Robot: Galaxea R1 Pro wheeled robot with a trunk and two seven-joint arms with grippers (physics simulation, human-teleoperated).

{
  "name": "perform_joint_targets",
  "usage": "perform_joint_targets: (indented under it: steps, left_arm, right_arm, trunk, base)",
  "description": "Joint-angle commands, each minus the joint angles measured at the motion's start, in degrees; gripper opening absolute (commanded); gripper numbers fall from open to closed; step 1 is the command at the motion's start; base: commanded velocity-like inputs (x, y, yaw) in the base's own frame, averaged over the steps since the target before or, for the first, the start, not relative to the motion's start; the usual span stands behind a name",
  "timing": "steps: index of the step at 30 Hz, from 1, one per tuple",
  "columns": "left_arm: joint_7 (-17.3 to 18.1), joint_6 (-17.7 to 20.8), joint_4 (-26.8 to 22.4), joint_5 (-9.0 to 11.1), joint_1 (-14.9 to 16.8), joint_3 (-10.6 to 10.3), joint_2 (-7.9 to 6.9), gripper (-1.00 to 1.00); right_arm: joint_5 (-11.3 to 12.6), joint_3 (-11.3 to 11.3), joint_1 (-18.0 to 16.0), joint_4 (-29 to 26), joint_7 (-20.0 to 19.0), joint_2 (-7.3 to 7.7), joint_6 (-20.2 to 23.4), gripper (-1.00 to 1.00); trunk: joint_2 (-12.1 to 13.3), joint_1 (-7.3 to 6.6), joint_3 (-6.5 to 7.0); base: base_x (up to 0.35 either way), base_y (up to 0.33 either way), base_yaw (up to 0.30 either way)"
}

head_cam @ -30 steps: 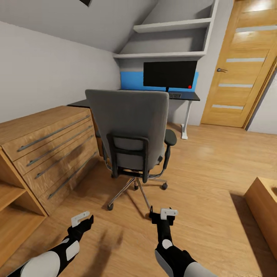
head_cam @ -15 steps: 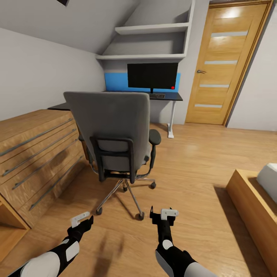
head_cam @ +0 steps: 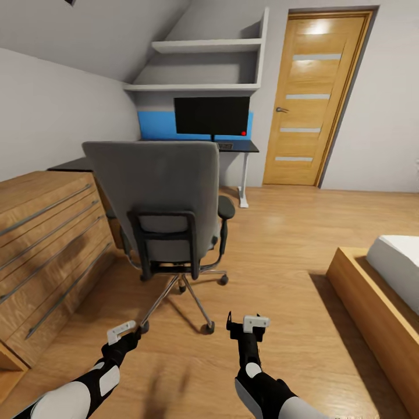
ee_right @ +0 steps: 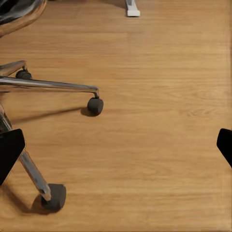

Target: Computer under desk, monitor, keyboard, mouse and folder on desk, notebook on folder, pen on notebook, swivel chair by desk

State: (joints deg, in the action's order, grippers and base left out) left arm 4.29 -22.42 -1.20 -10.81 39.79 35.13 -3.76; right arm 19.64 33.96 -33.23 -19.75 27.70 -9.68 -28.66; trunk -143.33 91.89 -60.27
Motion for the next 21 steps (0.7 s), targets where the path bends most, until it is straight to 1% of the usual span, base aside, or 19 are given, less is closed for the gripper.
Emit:
perform_joint_targets:
  steps: [1,21]
  left_arm:
    - [0.2,-0.2,0.1,-0.4,0.0,0.5,-0.02,1.0]
    - [0.2,-0.2,0.1,-0.5,0.0,0.5,-0.02,1.0]
  right_arm:
    - [0.4,0.5,-0.1,0.1,0.3,0.01,-0.3,1.0]
    - [0.5,0.5,-0.1,0.1,0.3,0.01,-0.3,1.0]
  trunk:
    - [0.0,-0.01,-0.05]
    - [0.0,-0.01,-0.04]
  base:
    - [0.0,0.301,-0.085]
    - [0.0,0.318,-0.015]
